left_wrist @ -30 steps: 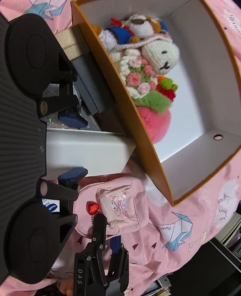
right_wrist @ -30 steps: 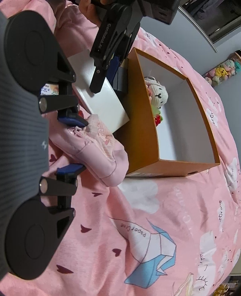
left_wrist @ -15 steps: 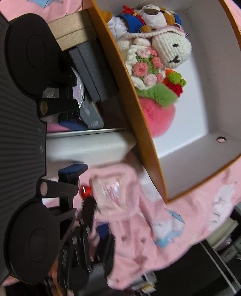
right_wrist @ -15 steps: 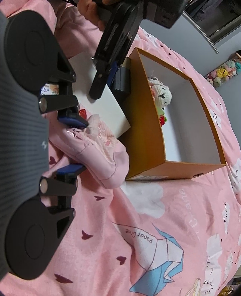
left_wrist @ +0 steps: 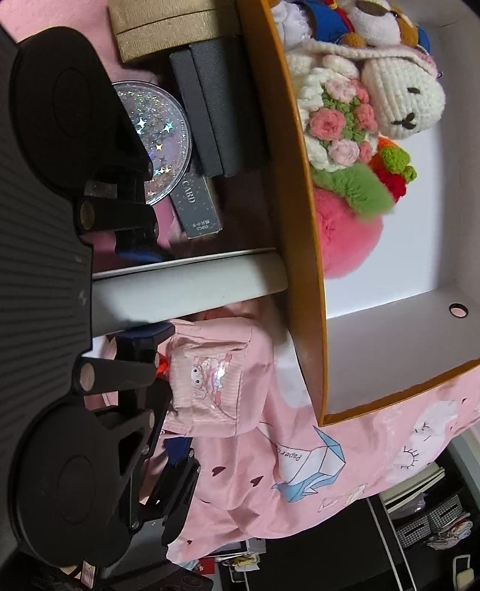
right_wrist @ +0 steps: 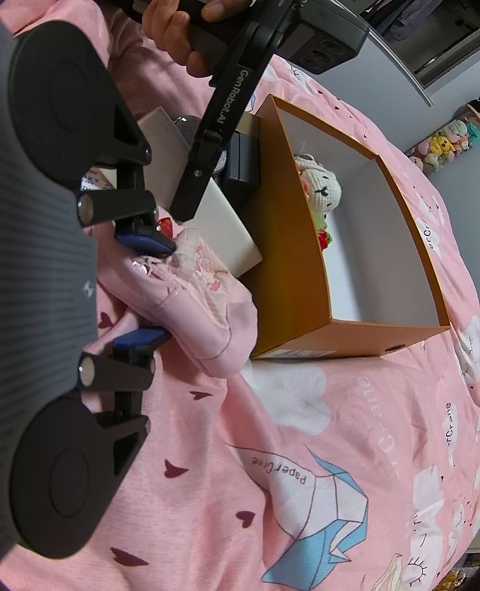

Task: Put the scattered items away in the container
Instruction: 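Grasp the white rectangular box with the left tool while the right holds the pouch, then carry the white box into the container and open the left tool while the right holds the pouch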

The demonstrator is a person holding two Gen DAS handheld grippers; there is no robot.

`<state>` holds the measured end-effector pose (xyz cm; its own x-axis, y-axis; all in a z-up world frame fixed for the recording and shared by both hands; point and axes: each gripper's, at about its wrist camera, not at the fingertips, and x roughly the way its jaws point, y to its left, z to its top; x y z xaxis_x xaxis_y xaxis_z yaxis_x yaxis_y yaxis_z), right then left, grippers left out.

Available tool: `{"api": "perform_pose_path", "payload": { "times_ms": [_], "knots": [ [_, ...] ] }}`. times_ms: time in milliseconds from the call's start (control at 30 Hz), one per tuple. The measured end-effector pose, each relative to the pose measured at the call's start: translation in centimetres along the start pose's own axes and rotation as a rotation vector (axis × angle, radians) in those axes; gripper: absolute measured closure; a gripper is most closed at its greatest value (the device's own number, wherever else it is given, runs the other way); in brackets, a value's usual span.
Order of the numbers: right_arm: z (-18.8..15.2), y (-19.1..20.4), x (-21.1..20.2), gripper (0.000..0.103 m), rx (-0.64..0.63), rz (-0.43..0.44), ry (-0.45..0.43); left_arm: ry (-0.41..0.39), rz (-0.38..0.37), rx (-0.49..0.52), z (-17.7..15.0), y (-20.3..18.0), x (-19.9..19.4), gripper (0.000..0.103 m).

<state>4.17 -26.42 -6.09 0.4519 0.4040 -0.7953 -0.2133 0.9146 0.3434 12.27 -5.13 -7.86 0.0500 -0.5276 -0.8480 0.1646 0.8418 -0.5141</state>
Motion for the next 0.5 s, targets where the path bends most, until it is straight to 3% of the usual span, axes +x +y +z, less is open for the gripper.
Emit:
{"api": "perform_pose_path", "payload": {
  "times_ms": [233,500],
  "knots": [
    [0.2,0.2,-1.7,0.061,-0.007,0.020,-0.048,-0.091,0.011,-0.038,-1.5,0.0,-2.2,0.070],
    [1.1,0.4,-4.6,0.061,-0.046,0.014,-0.108,-0.223,-0.038,-0.085,-3.2,0.3,-6.5,0.070]
  ]
}}
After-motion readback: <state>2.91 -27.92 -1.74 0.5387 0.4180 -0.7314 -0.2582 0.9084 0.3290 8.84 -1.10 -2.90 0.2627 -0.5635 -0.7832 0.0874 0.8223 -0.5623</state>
